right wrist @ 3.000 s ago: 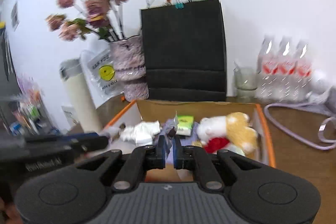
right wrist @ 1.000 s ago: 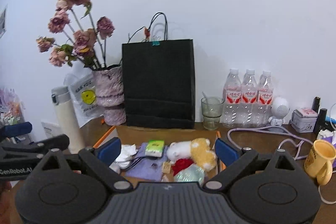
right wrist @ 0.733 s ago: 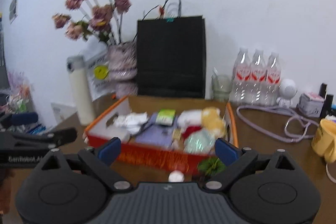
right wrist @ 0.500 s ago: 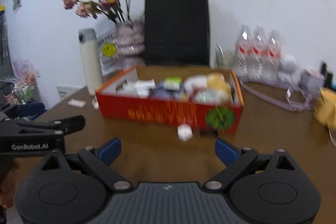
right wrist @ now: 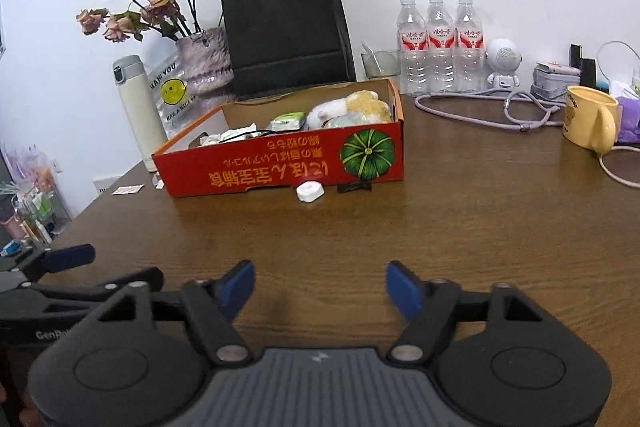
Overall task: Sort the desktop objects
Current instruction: 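Withdraw both open tools from the box back over the table, then grasp the white cotton ball with the left tool while the right tool grasps the small black item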
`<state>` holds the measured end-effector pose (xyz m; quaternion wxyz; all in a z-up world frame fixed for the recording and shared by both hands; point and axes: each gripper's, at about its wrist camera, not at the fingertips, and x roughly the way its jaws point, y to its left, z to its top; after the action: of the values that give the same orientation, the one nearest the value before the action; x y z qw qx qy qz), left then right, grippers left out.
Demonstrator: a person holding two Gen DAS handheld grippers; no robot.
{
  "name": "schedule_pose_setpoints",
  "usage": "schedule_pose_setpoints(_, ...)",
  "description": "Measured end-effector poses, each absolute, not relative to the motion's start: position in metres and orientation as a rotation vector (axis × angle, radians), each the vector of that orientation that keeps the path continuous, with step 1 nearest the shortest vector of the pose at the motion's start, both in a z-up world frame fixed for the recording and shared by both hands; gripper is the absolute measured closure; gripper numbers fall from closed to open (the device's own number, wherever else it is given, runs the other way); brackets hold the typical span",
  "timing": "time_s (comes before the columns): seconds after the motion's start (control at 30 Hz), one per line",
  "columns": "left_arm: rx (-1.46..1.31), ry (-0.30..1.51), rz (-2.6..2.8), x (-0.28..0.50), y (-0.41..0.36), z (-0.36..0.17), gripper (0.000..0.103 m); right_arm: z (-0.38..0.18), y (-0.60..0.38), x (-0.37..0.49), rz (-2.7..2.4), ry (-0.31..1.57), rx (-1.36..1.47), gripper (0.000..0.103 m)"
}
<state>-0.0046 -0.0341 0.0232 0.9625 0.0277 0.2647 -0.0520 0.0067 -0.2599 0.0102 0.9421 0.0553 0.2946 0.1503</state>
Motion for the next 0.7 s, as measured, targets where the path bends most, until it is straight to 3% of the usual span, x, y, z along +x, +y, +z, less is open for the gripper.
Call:
schedule_pose_setpoints(0.07, 0.059, 0.541, -0.113, 0.005, -0.04, 0.021, 0.0, 0.01, -0.26, 0.015, 0.301, 0.603, 0.083, 0.039)
schedule_pose_setpoints(0.2, 0.093, 0.513, -0.135, 0.044, -0.057, 0.02, 0.018, 0.005, -0.265, 0.047, 0.29, 0.615, 0.088, 0.055)
schedule_pose_setpoints(0.27, 0.093, 0.527, -0.177, 0.068, -0.067, 0.019, 0.02, 0.003, -0.267, 0.063, 0.279, 0.622, 0.094, 0.06)
schedule_pose_setpoints(0.37, 0.083, 0.575, -0.245, 0.103, -0.081, 0.014, 0.021, 0.002, -0.273, 0.079, 0.281, 0.613, 0.13, 0.059)
schedule_pose_setpoints(0.5, 0.082, 0.614, -0.271, 0.14, -0.096, 0.004, 0.038, -0.006, -0.279, 0.091, 0.295, 0.62, 0.171, 0.058)
schedule_pose_setpoints(0.63, 0.03, 0.648, -0.276, 0.161, -0.098, -0.003, 0.042, -0.014, -0.281, 0.102, 0.299, 0.643, 0.184, 0.058)
schedule_pose_setpoints(0.7, 0.003, 0.662, -0.292, 0.166, -0.097, -0.004, 0.055, -0.013, -0.281, 0.106, 0.294, 0.637, 0.196, 0.058)
